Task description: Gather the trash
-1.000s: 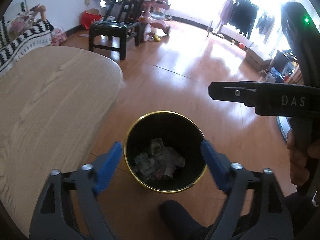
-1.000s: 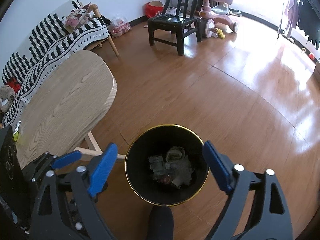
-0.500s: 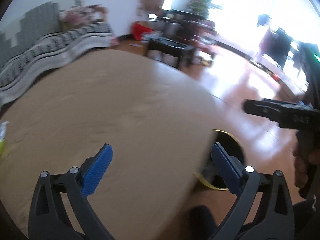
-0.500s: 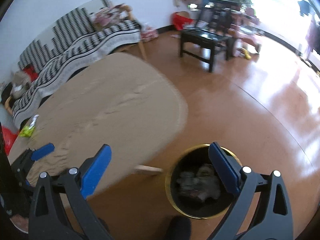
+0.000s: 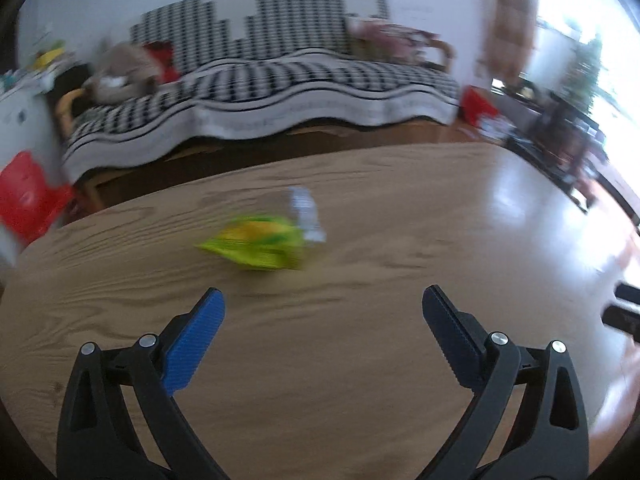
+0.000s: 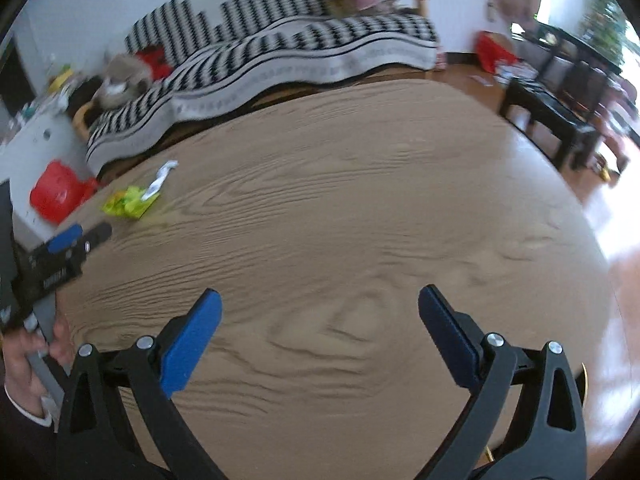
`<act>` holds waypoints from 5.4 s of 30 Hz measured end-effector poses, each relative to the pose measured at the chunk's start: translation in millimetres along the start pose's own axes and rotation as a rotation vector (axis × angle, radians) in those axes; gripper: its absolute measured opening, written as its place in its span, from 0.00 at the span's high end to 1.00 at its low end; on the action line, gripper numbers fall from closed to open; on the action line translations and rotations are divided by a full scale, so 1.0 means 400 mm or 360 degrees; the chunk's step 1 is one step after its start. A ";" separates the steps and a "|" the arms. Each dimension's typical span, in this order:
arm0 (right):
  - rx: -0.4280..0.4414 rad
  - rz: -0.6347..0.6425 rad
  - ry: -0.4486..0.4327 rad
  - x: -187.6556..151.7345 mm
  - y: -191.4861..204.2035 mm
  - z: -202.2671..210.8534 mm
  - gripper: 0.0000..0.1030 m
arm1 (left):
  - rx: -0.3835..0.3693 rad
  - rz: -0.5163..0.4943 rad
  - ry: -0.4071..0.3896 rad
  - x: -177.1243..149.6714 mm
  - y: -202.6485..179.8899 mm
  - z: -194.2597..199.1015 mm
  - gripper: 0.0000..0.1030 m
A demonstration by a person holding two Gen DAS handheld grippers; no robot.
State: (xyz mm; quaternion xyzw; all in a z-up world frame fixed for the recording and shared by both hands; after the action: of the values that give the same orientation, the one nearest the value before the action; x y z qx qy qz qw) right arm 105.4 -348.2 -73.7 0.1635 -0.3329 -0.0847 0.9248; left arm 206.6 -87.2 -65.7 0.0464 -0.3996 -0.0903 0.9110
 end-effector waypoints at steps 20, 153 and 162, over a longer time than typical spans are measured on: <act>0.0174 0.0110 0.0120 0.101 0.194 -0.305 0.08 | -0.0034 0.0108 0.0105 0.061 0.062 -0.227 0.25; -0.0354 -0.0814 -0.0381 -0.422 -0.767 0.605 0.27 | -0.1165 -0.0937 0.0170 -0.419 -1.189 0.495 0.15; -0.0299 -0.0607 -0.0421 -0.283 -0.610 0.586 0.15 | -0.1028 -0.0673 0.0060 -0.272 -0.946 0.486 0.11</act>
State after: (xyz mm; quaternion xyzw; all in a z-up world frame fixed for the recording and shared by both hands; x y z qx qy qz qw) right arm -143.6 -603.2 -57.8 0.1240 -0.4048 -0.3089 0.8516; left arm -57.0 -438.3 -72.1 -0.1599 -0.3154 -0.3965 0.8472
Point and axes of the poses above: each gripper's, at about its wrist camera, not at the fingertips, and z roughly against the way its jaws point, y to its left, x to its top, the point moved 6 cm from there along -z, roughly the way its jaws point, and after that the axes turned 14 degrees about x, right-handed, at the moved point
